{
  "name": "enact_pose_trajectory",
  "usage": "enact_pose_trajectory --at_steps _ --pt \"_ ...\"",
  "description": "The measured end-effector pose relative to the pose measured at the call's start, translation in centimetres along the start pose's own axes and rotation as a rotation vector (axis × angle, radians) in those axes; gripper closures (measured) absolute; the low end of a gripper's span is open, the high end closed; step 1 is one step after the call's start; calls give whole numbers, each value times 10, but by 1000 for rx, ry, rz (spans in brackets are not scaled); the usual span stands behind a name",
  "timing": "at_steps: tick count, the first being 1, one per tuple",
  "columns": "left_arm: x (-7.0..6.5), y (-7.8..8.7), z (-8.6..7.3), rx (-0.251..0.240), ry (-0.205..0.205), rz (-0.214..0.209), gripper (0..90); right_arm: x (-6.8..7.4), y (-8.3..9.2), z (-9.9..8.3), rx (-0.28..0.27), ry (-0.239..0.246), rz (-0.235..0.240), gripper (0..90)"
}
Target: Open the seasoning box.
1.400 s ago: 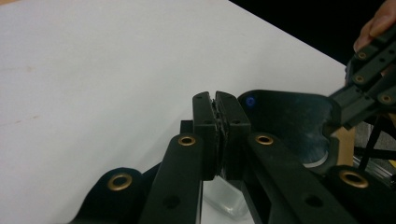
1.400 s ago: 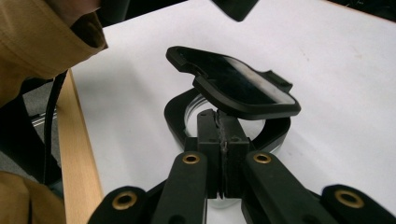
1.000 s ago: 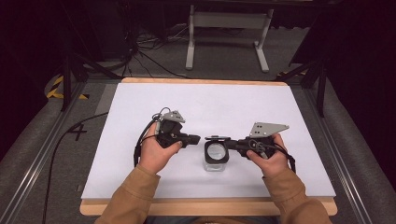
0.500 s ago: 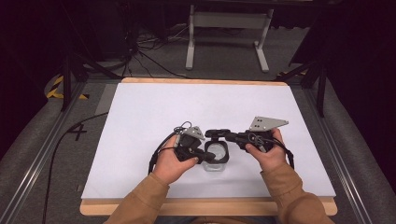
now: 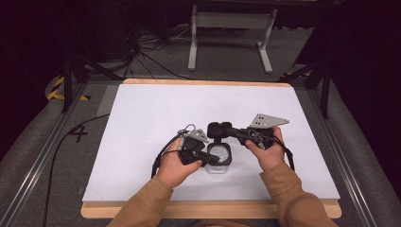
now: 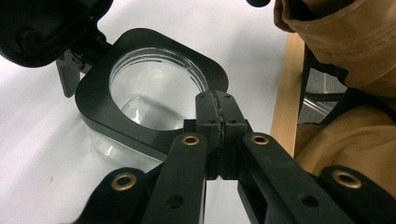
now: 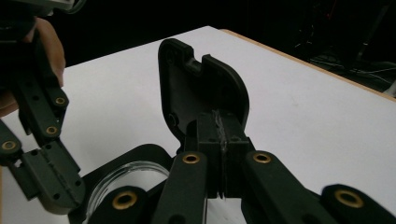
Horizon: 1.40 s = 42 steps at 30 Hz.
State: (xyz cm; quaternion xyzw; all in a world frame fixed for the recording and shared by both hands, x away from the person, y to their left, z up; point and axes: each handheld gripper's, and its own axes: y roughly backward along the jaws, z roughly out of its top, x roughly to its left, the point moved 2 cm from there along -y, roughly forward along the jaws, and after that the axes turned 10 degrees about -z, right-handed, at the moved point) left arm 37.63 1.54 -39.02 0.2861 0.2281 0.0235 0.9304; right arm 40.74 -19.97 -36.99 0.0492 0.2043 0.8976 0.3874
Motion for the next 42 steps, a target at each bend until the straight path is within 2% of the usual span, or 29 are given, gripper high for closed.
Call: enact_pose_trajectory --at_steps 2,6,12,15,18,20,21,25,31,37,42 --pt "0 0 0 -2 0 1 900 0 -1 0 0 1 -2 899" --pt "-1 0 0 -1 -4 6 899 -2 -4 -1 2 -26 -17 899" --pt "-1 0 0 -2 -1 3 899 -1 -3 0 1 -19 -23 896" --pt "-1 2 0 4 -2 17 895 0 0 1 4 -27 3 877" --pt "-2 6 0 -14 0 25 869 0 5 2 3 -26 20 855" --pt "-3 13 2 -16 -5 34 860 0 10 3 3 -30 23 838" --pt "-4 16 2 -33 -7 42 855 -1 13 4 3 -30 23 830" --pt "-4 35 4 -54 -3 71 829 -8 23 6 2 -40 -2 801" --pt "3 61 -1 -86 27 150 787 -23 39 5 6 -70 -52 739" --pt "16 90 -10 -108 86 218 723 -43 54 0 24 -94 -128 690" --pt "29 110 -21 -100 134 290 681 -59 63 -6 78 -124 -173 633"
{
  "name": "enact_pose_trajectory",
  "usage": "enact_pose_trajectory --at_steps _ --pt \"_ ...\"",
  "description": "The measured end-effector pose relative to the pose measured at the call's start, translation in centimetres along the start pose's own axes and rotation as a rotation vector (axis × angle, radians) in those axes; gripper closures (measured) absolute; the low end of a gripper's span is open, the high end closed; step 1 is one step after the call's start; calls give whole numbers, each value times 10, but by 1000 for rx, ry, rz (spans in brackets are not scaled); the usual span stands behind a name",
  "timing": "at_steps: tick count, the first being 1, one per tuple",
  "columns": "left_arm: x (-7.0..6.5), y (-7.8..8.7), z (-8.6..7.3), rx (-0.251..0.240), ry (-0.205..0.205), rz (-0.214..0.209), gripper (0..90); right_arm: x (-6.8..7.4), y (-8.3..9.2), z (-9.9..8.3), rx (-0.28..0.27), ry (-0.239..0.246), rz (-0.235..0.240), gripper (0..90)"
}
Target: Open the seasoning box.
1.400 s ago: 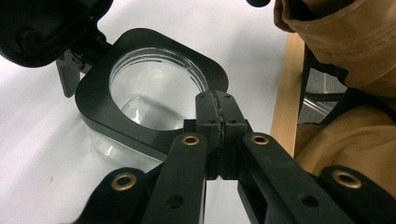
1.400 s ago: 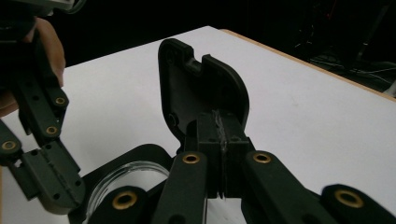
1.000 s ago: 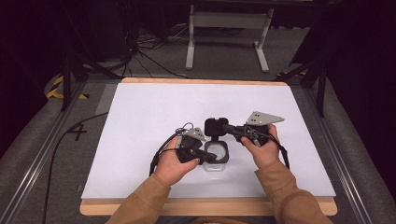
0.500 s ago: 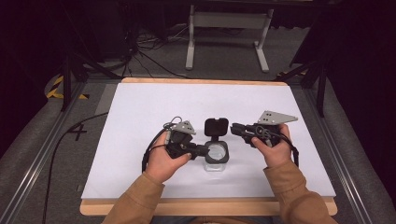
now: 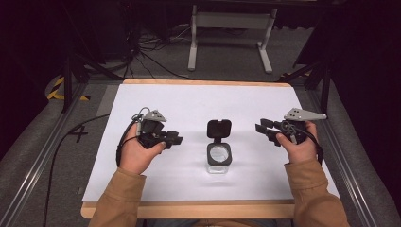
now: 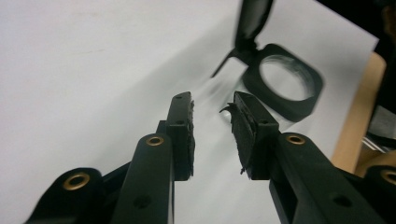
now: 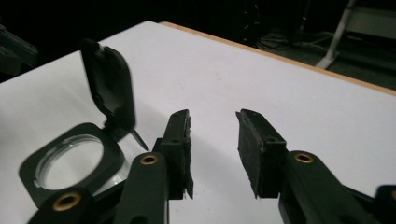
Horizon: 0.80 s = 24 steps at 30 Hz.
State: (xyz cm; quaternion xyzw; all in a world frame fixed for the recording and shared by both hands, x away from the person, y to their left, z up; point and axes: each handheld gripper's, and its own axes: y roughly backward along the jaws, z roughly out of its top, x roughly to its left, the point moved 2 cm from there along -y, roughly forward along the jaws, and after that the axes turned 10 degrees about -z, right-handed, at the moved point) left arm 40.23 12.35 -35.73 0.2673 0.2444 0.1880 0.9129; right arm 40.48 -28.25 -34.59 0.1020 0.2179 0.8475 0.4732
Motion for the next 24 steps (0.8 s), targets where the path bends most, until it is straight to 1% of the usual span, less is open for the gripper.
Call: enact_pose_trajectory --at_steps 3,4,5,6,7,8,10,11,13,16,19,20,22,24 --pt "10 6 -5 0 21 26 656 -9 0 -3 33 -13 -22 607" --pt "16 9 -7 -2 27 41 652 -12 -1 -5 51 -12 -33 599" --pt "20 10 -9 -8 42 41 646 -16 -2 -7 69 -9 -49 599" --pt "24 11 -11 -3 55 47 645 -19 -2 -9 77 -13 -58 594" --pt "28 12 -13 -4 58 54 642 -21 -3 -11 88 -17 -67 584" --pt "32 13 -15 5 65 65 636 -24 -4 -13 103 -19 -79 580" --pt "39 13 -19 4 86 74 626 -30 -7 -17 122 -25 -101 567" --pt "45 12 -22 3 93 79 622 -32 -8 -19 131 -26 -108 558" --pt "51 10 -26 5 100 89 605 -39 -12 -24 147 -34 -121 523" --pt "61 7 -31 19 83 115 545 -47 -17 -32 170 -53 -135 486" --pt "71 2 -39 47 113 132 531 -56 -22 -41 191 -80 -152 463" --pt "74 1 -42 51 127 123 526 -59 -24 -44 198 -83 -156 461" --pt "80 -1 -45 57 133 135 513 -64 -27 -50 217 -97 -165 458" --pt "83 -2 -48 62 149 133 508 -68 -30 -56 234 -98 -173 452"
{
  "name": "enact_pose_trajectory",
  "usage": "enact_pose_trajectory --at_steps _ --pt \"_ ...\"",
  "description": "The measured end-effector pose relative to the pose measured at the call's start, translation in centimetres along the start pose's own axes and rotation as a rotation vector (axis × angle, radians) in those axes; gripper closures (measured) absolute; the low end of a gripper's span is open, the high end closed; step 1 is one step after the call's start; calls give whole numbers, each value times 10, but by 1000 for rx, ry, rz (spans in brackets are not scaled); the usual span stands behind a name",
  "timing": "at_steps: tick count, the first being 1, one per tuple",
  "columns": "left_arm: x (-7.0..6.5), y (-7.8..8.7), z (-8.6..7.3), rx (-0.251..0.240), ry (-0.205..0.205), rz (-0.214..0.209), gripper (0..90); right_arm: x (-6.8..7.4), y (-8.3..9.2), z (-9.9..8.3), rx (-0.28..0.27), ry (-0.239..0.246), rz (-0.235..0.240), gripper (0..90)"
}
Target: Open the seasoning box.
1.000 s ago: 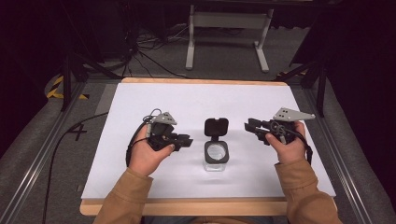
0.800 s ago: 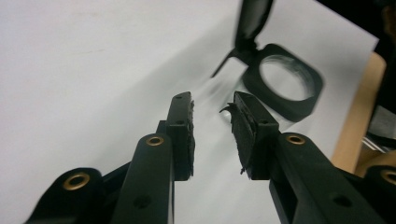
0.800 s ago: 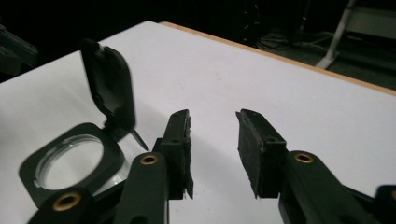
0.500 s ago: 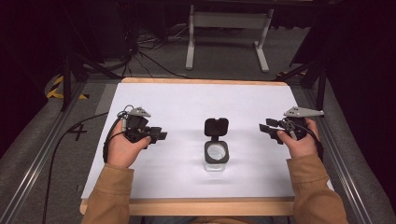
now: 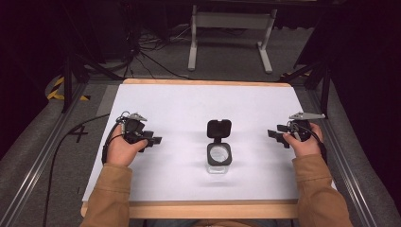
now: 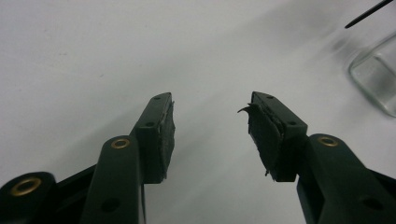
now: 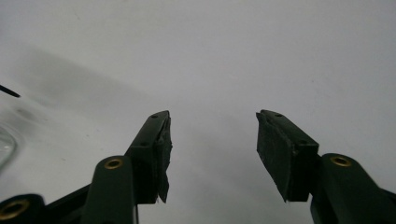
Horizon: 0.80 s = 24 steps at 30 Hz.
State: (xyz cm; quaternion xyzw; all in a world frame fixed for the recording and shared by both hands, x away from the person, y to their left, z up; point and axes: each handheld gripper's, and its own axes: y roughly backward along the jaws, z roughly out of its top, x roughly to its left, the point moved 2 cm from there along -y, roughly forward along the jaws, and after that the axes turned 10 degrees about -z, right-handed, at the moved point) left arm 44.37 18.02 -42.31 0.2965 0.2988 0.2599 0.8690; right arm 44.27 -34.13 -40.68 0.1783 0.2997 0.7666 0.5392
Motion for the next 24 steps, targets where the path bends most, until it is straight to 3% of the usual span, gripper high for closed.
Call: enact_pose_trajectory --at_steps 7,16,24 --pt "13 -9 -8 26 23 5 474 -6 -17 -12 47 -4 9 446" --pt "20 -21 -15 66 -3 8 439 -5 -33 -22 76 47 17 438" --pt "11 -18 -7 16 -20 -13 422 0 -30 -20 64 56 34 435"
